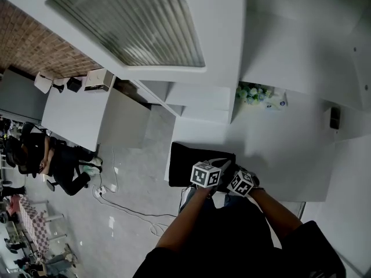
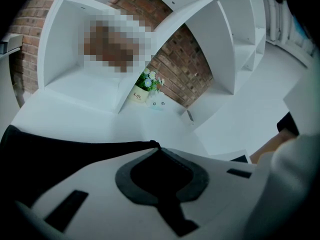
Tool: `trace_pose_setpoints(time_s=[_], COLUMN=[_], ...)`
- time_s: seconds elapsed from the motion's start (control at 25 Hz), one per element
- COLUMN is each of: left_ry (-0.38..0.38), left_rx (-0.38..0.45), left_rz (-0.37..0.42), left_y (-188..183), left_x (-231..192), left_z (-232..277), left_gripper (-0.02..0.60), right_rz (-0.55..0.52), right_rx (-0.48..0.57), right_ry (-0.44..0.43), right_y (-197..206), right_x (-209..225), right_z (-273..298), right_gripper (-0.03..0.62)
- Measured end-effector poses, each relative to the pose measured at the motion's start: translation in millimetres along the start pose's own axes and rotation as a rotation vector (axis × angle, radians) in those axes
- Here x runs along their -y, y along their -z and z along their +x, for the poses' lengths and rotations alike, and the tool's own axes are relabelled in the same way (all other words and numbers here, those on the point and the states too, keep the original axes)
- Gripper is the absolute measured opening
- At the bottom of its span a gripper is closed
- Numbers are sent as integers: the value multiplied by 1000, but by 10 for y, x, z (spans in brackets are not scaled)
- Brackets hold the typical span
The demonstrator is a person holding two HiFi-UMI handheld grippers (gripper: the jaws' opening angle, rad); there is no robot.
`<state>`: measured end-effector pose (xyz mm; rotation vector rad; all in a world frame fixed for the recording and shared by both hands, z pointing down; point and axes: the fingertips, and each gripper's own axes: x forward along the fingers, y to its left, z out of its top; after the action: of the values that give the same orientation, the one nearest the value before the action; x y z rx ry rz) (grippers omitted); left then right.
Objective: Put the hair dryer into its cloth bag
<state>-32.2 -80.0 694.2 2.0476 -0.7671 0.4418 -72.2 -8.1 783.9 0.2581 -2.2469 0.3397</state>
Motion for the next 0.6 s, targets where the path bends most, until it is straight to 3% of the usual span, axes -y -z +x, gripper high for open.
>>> trace_pose_setpoints(time_s=[0.12, 0.28, 0.52, 0.6], left_ry=[4, 7, -6, -11], left_rx=[3, 11, 47, 55], left_rz=[-21, -49, -76, -76], left_y=[28, 18, -26, -32], left_x=[-37, -71, -63, -22], left_z=[-25, -15, 79, 107], left_gripper=[26, 26, 29, 69], right_rz=[-7, -10, 116, 121], right_rx=[-10, 5, 93, 97], right_ry=[-13, -21, 70, 92], right_y=[9, 8, 190, 322], right_x=[-28, -79, 25, 14], right_z=[10, -94, -570, -711], right_gripper=[147, 213, 230, 235])
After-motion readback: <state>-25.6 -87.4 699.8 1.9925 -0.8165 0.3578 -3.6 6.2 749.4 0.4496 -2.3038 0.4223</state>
